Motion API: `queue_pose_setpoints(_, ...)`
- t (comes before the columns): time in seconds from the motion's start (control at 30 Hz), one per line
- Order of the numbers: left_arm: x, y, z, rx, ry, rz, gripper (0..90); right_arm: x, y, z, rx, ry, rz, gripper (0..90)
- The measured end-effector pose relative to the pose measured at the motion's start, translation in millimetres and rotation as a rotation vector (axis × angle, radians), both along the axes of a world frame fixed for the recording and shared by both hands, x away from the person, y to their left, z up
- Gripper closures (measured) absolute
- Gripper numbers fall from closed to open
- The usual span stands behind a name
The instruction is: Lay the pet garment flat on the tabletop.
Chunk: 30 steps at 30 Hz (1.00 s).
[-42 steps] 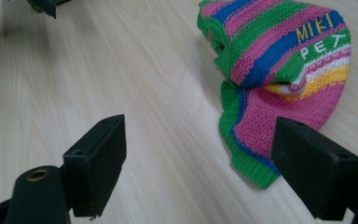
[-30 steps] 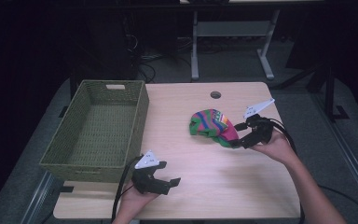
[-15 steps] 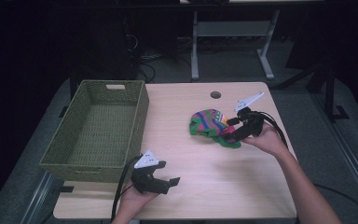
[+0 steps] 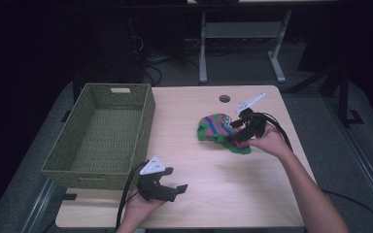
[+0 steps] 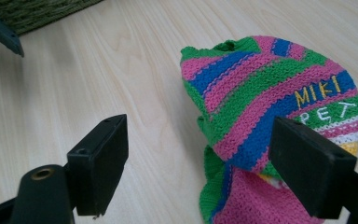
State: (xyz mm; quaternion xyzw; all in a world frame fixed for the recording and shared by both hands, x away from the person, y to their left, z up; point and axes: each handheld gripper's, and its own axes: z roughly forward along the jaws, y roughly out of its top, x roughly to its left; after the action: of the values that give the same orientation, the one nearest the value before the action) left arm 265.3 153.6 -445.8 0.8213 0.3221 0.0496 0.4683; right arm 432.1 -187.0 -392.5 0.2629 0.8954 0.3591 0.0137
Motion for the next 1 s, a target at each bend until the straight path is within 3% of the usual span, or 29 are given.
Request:
queue_pose_setpoints(0.4,1.2,-0.6,-0.6,0.003,0.005,-0.005,15.3,16.1,8.4,-12.3,-0.026,0.026,-0.02,21.8)
queue_pose_setpoints(0.63,1.1,-1.1,-0.6,0.0,0.005,-0.006,15.4,27.2,15.6,-22.5,-0.052,0.037,-0.056,23.8)
queue_pose_setpoints(0.73,1.1,-1.7,-0.5,0.008,-0.005,-0.008,15.5,31.8,22.8,-28.3,-0.09,0.034,-0.082,27.6)
queue_pose_setpoints(1.0,0.6,-2.4,-1.0,0.013,-0.004,-0.014,15.6,39.1,27.2,-41.9,-0.103,0.071,-0.13,31.2)
